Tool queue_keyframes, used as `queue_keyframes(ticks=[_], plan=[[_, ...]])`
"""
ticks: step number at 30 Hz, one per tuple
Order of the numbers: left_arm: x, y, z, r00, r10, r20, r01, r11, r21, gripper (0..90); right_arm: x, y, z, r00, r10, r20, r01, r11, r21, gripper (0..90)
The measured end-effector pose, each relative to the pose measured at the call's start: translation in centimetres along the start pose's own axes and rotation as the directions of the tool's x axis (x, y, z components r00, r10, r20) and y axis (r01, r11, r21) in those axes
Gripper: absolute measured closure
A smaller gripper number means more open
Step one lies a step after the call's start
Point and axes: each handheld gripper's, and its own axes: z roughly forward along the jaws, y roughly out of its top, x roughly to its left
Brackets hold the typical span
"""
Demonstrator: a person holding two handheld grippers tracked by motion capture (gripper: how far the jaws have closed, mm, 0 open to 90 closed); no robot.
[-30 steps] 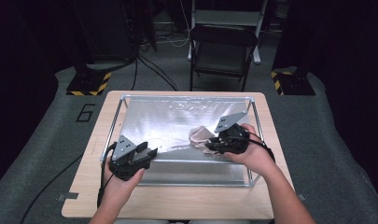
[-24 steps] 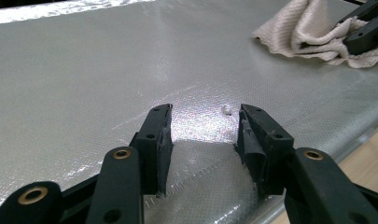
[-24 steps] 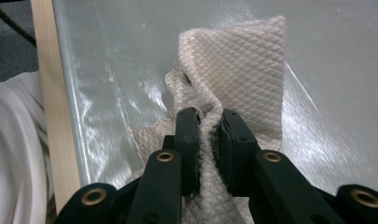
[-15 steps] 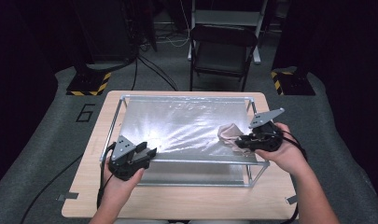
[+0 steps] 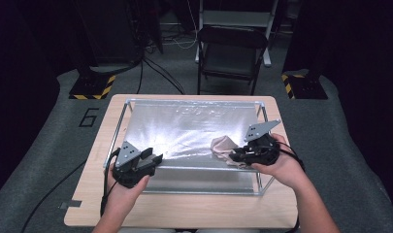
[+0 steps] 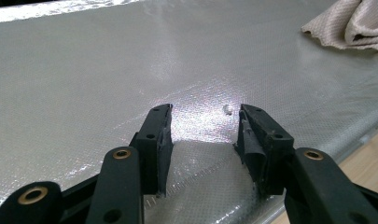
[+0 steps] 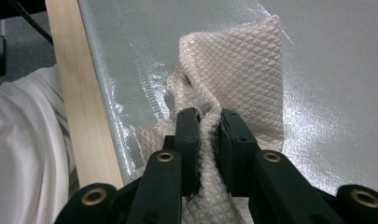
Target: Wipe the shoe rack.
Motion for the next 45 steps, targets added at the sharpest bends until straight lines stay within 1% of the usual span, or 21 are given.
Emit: queue_keyframes(ticks=[2, 3, 4, 6, 7, 8, 9, 14, 16, 20, 24, 25, 28, 30, 31, 32, 35, 36, 40, 43, 45], plan=[[-0.1, 0.0, 0.0, 1.0000, 0.005, -0.002, -0.005, 1.0000, 0.000, 54.3, 0.0, -0.1, -0.2, 1.0000, -0.007, 0.001, 0.007, 1.000, -0.008, 78.3], [-0.1, -0.1, 0.0, 1.0000, 0.001, -0.003, -0.001, 1.0000, -0.004, 54.3, -0.3, -0.7, -0.7, 0.9997, 0.026, 0.005, -0.026, 1.000, -0.014, 78.4], [-0.1, -0.1, 0.0, 1.0000, 0.001, -0.003, -0.001, 1.0000, -0.004, 54.3, -0.3, -0.7, -0.7, 0.9997, 0.026, 0.005, -0.026, 1.000, -0.014, 78.4], [-0.1, -0.1, 0.0, 1.0000, -0.001, -0.003, 0.001, 1.0000, -0.004, 54.3, -0.9, -1.5, -1.7, 0.9990, 0.044, 0.007, -0.044, 0.999, -0.006, 78.6], [0.0, 0.0, 0.0, 1.0000, 0.002, -0.003, -0.002, 1.0000, 0.000, 54.3, -1.3, -2.5, -2.9, 0.9974, 0.070, 0.020, -0.070, 0.998, 0.000, 78.5], [0.0, 0.0, 0.0, 1.0000, 0.002, -0.003, -0.002, 1.0000, 0.000, 54.3, -1.3, -2.5, -2.9, 0.9974, 0.070, 0.020, -0.070, 0.998, 0.000, 78.5], [0.0, 0.0, 0.0, 1.0000, 0.001, -0.002, -0.001, 1.0000, 0.003, 54.3, -1.5, -3.4, -3.9, 0.9956, 0.087, 0.033, -0.087, 0.996, 0.003, 78.5], [-0.1, 0.1, 0.1, 1.0000, -0.002, -0.005, 0.002, 1.0000, 0.009, 54.3, -2.0, -4.6, -5.0, 0.9935, 0.101, 0.052, -0.101, 0.995, -0.001, 78.6], [0.0, 0.2, 0.1, 1.0000, 0.001, -0.005, -0.001, 0.9999, 0.013, 54.3, -2.1, -4.5, -4.8, 0.9934, 0.101, 0.055, -0.101, 0.995, -0.012, 78.7], [0.0, 0.1, 0.1, 1.0000, 0.002, -0.003, -0.002, 1.0000, 0.006, 54.4, -2.2, -4.0, -4.2, 0.9927, 0.107, 0.056, -0.107, 0.994, 0.002, 78.7], [0.0, 0.1, 0.1, 1.0000, 0.002, -0.004, -0.002, 1.0000, 0.005, 54.4, -2.1, -3.2, -2.7, 0.9907, 0.124, 0.055, -0.123, 0.992, -0.032, 78.6], [0.0, 0.1, 0.1, 1.0000, 0.002, -0.005, -0.002, 1.0000, 0.005, 54.4, -2.2, -3.0, -2.3, 0.9924, 0.113, 0.048, -0.112, 0.993, -0.041, 78.5], [0.0, 0.1, 0.1, 1.0000, 0.002, -0.005, -0.002, 1.0000, 0.008, 54.4, -1.9, -2.4, -1.4, 0.9900, 0.128, 0.059, -0.124, 0.990, -0.068, 78.4], [0.0, 0.1, 0.1, 1.0000, 0.003, -0.007, -0.002, 1.0000, 0.007, 54.5, -1.8, -2.0, -0.9, 0.9900, 0.124, 0.069, -0.119, 0.991, -0.068, 78.2], [0.0, 0.1, 0.1, 1.0000, 0.003, -0.009, -0.003, 1.0000, 0.007, 54.5, -1.8, -1.8, -0.8, 0.9922, 0.104, 0.068, -0.100, 0.993, -0.064, 78.2], [-0.1, 0.1, 0.2, 0.9999, 0.006, -0.012, -0.006, 1.0000, 0.005, 54.6, -1.5, -1.5, -0.5, 0.9906, 0.114, 0.076, -0.110, 0.993, -0.051, 78.2], [0.0, 0.0, 0.2, 0.9999, 0.002, -0.013, -0.002, 1.0000, 0.001, 54.7, -1.6, -1.5, -0.4, 0.9897, 0.124, 0.071, -0.120, 0.991, -0.061, 78.2], [0.0, 0.0, 0.2, 0.9999, 0.001, -0.015, -0.001, 1.0000, 0.000, 54.7, -1.5, -1.5, -0.3, 0.9868, 0.144, 0.074, -0.139, 0.988, -0.064, 78.2], [-0.1, 0.1, 0.2, 0.9999, 0.006, -0.016, -0.006, 1.0000, 0.005, 54.8, -1.1, -1.3, -0.3, 0.9849, 0.133, 0.110, -0.126, 0.990, -0.068, 78.1], [-0.1, 0.1, 0.1, 0.9999, 0.008, -0.014, -0.008, 1.0000, 0.005, 54.8, -1.0, -1.1, -0.8, 0.9893, 0.099, 0.108, -0.097, 0.995, -0.018, 78.1], [-0.1, 0.0, 0.1, 0.9998, 0.010, -0.015, -0.010, 0.9999, 0.001, 54.8, -1.3, -1.7, -2.0, 0.9900, 0.108, 0.091, -0.109, 0.994, 0.013, 78.1]])
